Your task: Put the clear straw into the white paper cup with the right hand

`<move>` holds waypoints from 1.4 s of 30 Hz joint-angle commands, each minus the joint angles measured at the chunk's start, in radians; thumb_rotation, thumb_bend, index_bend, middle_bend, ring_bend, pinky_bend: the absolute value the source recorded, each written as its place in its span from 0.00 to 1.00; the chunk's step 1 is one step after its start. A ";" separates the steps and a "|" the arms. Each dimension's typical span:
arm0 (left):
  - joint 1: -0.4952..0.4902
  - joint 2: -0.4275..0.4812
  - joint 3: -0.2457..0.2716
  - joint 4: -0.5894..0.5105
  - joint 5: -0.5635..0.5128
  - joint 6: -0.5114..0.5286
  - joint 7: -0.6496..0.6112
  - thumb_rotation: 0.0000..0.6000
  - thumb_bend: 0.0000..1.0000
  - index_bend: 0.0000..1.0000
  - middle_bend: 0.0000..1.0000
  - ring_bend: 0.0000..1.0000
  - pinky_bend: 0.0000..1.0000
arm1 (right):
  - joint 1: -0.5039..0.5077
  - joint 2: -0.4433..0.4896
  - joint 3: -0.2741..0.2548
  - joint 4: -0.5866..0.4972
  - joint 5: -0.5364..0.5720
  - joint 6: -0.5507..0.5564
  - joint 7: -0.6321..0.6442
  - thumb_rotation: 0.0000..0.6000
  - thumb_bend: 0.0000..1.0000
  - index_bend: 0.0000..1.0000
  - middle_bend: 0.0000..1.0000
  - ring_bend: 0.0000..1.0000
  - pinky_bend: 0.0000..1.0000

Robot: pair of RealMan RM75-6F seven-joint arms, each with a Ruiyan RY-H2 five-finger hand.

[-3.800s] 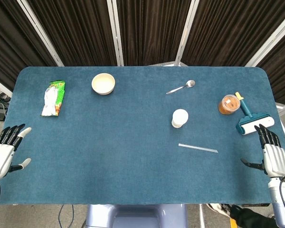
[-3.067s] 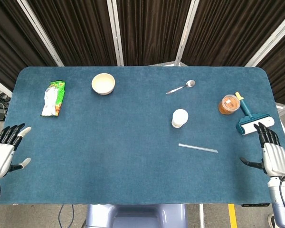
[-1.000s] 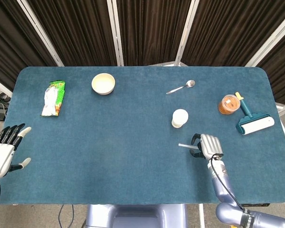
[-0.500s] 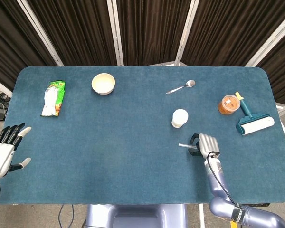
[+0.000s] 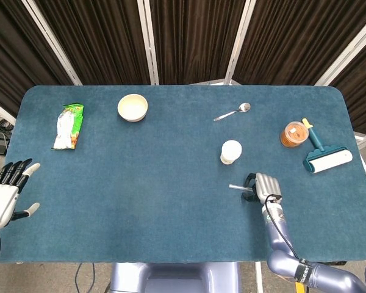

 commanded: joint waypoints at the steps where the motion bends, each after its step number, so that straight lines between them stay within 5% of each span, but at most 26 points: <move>1: 0.000 0.000 0.000 0.000 0.000 0.000 0.000 1.00 0.24 0.11 0.00 0.00 0.00 | 0.002 -0.005 0.003 0.012 0.008 -0.005 0.004 1.00 0.28 0.54 1.00 0.98 0.96; 12: 0.000 0.000 0.000 0.000 -0.001 0.000 0.001 1.00 0.24 0.11 0.00 0.00 0.00 | 0.007 -0.019 0.005 0.049 0.024 -0.014 0.009 1.00 0.28 0.54 1.00 0.98 0.96; 26: -0.001 0.000 0.000 -0.001 -0.001 -0.001 0.001 1.00 0.24 0.11 0.00 0.00 0.00 | 0.009 -0.033 -0.001 0.069 0.033 -0.024 0.009 1.00 0.42 0.54 1.00 0.98 0.96; 42: -0.001 0.001 -0.001 -0.002 -0.002 -0.001 0.001 1.00 0.24 0.11 0.00 0.00 0.00 | -0.020 0.042 0.023 -0.064 -0.058 0.016 0.086 1.00 0.43 0.55 1.00 0.98 0.96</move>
